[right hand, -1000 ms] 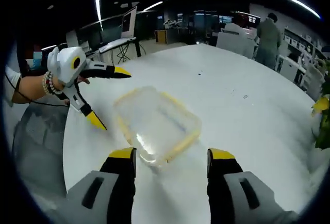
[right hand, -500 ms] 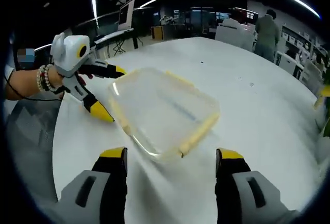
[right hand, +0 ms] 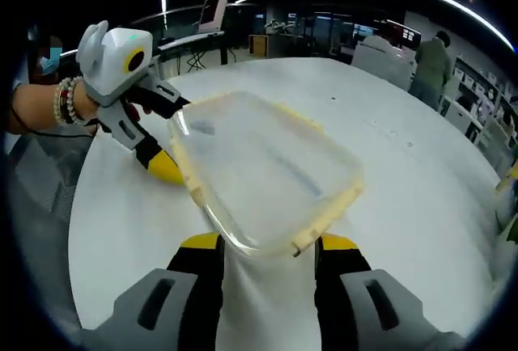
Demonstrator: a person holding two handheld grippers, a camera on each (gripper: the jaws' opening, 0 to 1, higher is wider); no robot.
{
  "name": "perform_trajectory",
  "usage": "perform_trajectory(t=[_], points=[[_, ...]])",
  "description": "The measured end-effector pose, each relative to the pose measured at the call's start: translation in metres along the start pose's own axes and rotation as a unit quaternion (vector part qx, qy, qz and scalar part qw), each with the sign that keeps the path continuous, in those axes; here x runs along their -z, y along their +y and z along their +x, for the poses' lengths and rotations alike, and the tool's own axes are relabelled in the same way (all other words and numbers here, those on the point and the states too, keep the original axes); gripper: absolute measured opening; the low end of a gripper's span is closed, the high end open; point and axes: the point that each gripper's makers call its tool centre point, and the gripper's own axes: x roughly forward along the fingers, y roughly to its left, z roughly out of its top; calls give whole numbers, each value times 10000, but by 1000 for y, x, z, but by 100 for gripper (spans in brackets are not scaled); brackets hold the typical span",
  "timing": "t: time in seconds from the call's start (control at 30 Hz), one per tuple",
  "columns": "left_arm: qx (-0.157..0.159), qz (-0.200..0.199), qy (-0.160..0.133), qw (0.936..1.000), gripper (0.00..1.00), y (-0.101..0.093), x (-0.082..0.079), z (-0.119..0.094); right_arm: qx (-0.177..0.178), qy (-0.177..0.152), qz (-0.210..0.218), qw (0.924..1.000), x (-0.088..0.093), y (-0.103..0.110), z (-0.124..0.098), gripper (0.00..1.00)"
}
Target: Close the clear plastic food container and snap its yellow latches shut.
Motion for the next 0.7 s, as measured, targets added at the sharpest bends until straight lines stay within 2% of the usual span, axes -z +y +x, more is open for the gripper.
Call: perform_trajectory(t=[0.17,0.37,0.5,0.57,0.63,0.7], points=[[17,-23,24,10000,39,1,2,-2,9,-2,10,10000,-2,2,2,41],[-54,-32,177,9998,38,17,12,-7,8,-60,7,10000,-12,10,13,40],[-139,60,307,9994,36,33,22,-13,62,-148,-38,9999,-23,18,24,38],[-229,269,590,9976,33,46,33,-17,113,-179,-187,9996,-30,23,31,35],[-311,207,578,9976,32,57,35,-19,133,-185,-372,9990,-37,29,38,33],[-366,210,684,9968,31,67,40,-23,128,-198,-486,9985,-42,33,44,31]])
